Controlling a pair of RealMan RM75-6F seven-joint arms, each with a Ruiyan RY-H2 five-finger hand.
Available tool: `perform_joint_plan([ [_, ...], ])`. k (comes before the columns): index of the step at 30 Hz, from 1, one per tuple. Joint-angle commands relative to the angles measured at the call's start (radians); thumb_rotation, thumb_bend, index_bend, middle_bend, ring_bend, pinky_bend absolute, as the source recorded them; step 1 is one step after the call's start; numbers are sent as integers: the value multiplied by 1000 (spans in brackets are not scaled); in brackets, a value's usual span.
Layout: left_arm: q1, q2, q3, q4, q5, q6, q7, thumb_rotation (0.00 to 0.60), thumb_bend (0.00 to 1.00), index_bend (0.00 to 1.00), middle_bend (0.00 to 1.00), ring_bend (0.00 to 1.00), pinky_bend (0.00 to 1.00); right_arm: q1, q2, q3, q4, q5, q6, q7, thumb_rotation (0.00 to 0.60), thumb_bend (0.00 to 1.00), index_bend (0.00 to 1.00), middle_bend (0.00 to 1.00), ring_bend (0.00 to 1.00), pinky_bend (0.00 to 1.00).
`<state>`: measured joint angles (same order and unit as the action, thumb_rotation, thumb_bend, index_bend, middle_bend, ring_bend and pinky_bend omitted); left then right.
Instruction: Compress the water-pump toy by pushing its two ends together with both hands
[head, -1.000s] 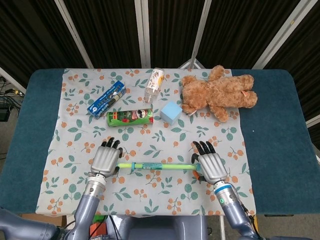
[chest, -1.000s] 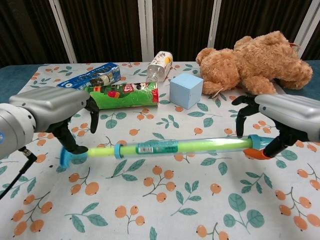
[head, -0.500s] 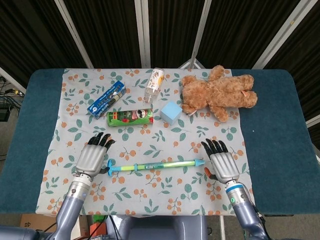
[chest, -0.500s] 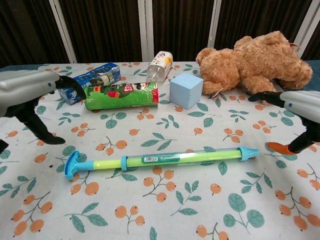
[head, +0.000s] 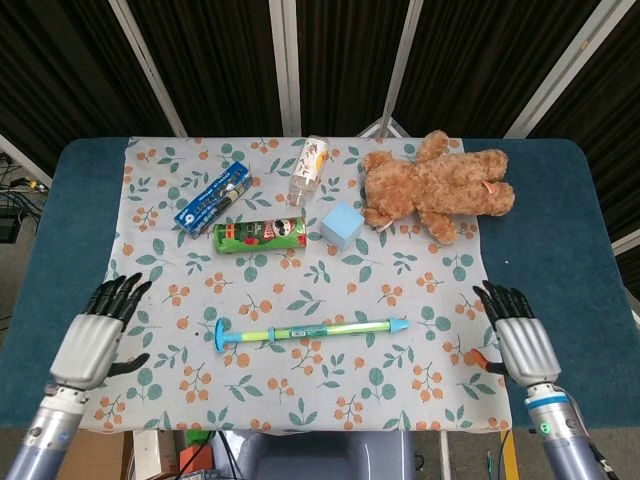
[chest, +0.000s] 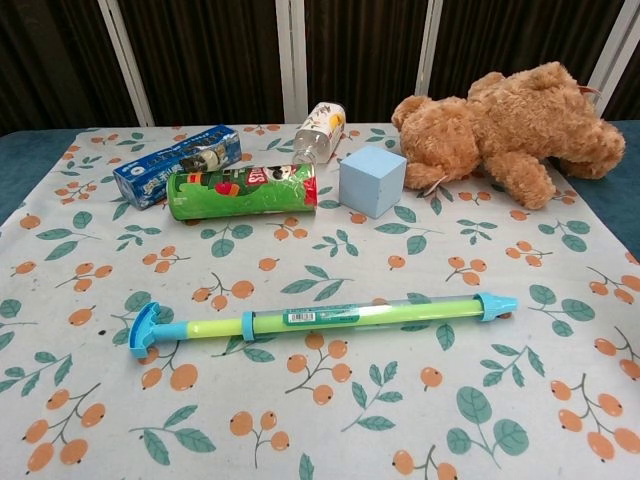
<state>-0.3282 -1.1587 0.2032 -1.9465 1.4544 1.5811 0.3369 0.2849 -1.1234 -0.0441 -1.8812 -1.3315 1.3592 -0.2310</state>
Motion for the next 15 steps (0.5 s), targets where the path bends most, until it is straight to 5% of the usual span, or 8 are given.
perform_joint_plan([
  [1,86,53,63,78,74,62,-101,600,67,0,0,0,70,-67,55,-37,36,-82,72,86,600,277,0,0,0,0],
  [7,188,78,88,196,124,129,-225,600,67,0,0,0,63,-175,68,-76,134,-197,214,182,600,276,0,0,0,0],
  [15,259,65,30,301,165,210,-275,600,67,0,0,0,34,-255,85,-85,208,-238,289,288,600,276,0,0,0,0],
])
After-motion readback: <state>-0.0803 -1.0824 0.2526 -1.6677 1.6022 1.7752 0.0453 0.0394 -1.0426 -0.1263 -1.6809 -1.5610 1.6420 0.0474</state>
